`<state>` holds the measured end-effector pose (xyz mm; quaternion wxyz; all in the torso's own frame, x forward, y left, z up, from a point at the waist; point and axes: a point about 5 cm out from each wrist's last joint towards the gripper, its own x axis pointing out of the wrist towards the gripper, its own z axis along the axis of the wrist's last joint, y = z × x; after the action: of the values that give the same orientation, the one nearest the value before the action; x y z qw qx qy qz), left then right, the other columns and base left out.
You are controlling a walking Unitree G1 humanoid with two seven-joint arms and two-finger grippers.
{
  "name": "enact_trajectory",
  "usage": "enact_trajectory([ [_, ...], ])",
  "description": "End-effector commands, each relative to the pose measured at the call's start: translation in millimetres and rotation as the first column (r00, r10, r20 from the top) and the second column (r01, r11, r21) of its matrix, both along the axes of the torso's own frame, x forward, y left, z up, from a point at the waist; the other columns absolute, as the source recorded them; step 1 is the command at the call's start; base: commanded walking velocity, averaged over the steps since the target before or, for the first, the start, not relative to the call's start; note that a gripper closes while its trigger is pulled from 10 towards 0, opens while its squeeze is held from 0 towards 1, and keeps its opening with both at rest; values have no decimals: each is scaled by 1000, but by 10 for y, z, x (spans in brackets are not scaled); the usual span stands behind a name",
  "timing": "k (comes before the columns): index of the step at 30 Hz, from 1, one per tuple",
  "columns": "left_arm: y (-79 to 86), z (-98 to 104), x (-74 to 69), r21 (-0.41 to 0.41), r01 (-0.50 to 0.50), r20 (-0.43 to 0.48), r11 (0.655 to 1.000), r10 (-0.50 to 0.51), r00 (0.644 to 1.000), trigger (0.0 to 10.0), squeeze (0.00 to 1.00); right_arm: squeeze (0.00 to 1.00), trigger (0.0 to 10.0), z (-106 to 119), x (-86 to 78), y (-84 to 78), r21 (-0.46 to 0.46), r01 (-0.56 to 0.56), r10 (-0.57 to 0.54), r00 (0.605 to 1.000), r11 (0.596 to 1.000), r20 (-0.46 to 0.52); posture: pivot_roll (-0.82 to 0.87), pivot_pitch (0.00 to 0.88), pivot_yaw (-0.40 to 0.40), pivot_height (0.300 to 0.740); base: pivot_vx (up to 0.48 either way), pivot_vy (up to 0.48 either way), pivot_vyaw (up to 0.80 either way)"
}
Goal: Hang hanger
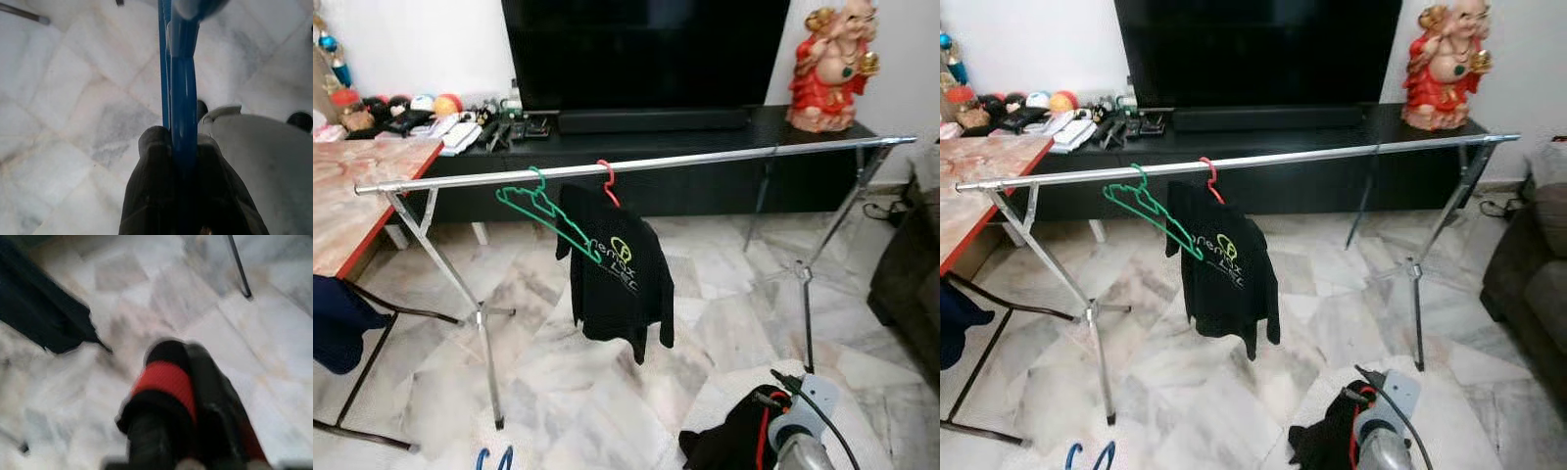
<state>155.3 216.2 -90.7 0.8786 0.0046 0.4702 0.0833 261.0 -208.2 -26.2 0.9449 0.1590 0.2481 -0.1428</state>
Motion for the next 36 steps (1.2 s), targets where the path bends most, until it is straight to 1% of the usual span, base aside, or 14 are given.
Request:
enact_trajectory([
  [1,61,2,-21,13,-22,-10,1000,22,1000,10000,0,0,10000,27,38,27,0,-7,7,1000,1000,12,-13,16,8,740,-247,0,0],
  [11,82,0,-34,14,-59,-14,998,60,998,10000,0,0,10000,31,43,24,0,-5,5,1000,1000,13,-9,26,7,740,-25,25,0],
  [16,99,-4,-50,12,-63,-20,998,64,998,10000,0,0,10000,27,39,27,1,-5,5,1000,1000,12,-7,30,6,740,0,461,0],
  [23,169,-12,-101,18,-67,-48,998,68,997,10000,0,0,10000,23,38,40,3,-8,8,1000,1000,11,-6,33,7,740,0,480,0],
  [28,162,-19,-111,17,-67,-58,998,68,996,10000,0,0,10000,29,46,47,5,-11,11,1000,1000,13,-6,36,7,740,0,346,0],
  [31,158,-19,-110,17,-62,-58,998,62,996,10000,0,0,10000,29,48,50,5,-13,13,1000,1000,14,-6,36,7,740,0,0,0],
  [32,158,-16,-104,17,-50,-52,999,51,997,10000,0,0,10000,32,51,51,5,-15,15,1000,1000,15,-7,37,7,740,0,0,0],
  [35,166,-6,-97,0,-69,-24,998,69,997,10000,0,0,10000,41,62,54,4,-17,17,1000,1000,19,-12,38,10,740,0,0,0],
  [36,175,31,-29,-15,-57,27,998,57,998,10000,0,0,10000,56,76,51,-8,-26,27,999,1000,27,-14,39,10,740,0,0,0],
])
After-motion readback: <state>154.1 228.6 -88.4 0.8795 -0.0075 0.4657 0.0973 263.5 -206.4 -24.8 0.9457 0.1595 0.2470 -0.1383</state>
